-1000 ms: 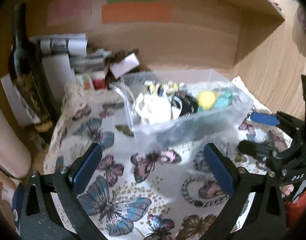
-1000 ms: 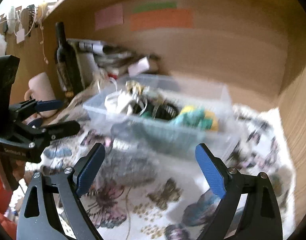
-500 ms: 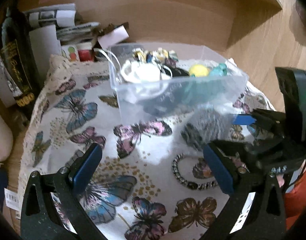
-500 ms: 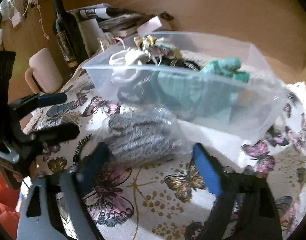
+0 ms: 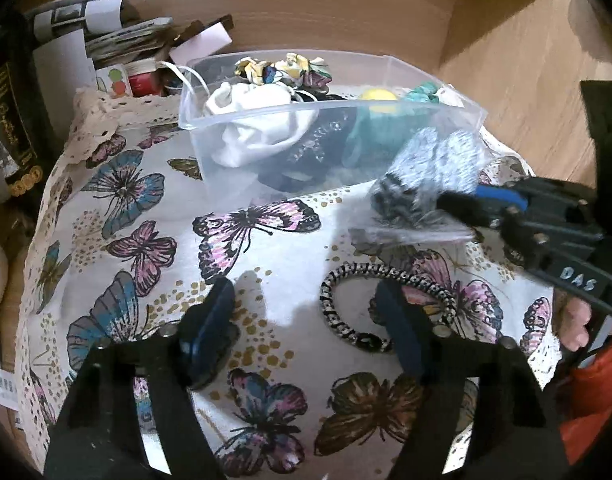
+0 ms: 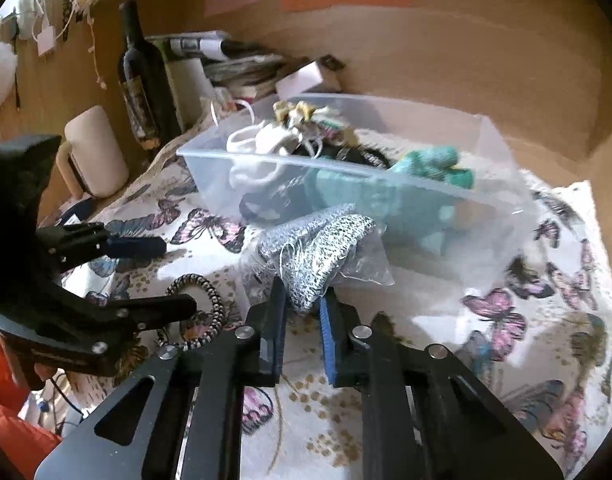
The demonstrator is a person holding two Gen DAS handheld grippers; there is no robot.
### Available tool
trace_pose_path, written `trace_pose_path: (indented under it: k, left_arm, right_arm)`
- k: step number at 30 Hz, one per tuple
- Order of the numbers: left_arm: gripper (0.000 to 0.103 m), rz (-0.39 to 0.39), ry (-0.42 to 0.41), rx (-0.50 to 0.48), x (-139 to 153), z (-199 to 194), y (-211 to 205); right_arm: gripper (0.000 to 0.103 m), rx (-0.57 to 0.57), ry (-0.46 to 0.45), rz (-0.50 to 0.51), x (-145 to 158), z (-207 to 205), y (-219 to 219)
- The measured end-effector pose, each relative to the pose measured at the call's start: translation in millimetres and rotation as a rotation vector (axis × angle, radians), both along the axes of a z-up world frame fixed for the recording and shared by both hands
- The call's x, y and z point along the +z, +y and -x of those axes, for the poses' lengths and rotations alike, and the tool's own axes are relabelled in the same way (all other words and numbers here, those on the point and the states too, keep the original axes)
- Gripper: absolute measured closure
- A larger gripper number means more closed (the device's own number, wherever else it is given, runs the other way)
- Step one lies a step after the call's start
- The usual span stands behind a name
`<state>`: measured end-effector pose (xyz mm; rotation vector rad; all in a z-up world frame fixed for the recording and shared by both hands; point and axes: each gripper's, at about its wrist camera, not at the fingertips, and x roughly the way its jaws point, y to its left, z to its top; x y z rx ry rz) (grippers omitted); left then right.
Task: Organize soft objects
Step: 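Grasp the black-and-white hair tie with the left tool while the right tool grasps the silver sequin pouch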
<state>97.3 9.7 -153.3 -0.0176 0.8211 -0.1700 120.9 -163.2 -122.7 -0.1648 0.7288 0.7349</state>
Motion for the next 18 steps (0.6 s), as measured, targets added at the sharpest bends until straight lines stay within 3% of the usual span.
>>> trace_pose_path:
  k: [7,9,18]
  left_arm:
    - [0.077,0.009,0.002,-0.005,2.3,-0.7,-5.6]
    - [0.092,0.000,0.000,-0.008,2.1,-0.4,-6.7]
    - [0.096,-0.013,-0.083,0.007,22.5,10.3,-10.1]
  right_arm:
    - [0.090,-0.024,-0.040,-0.022,12.0,6.1,-12.3]
    - [0.090,-0.029,-0.051,-0.032,16.0,7.9,-14.6]
    - [0.090,-0.040,-0.111,-0.086,36.5,16.2,-24.4]
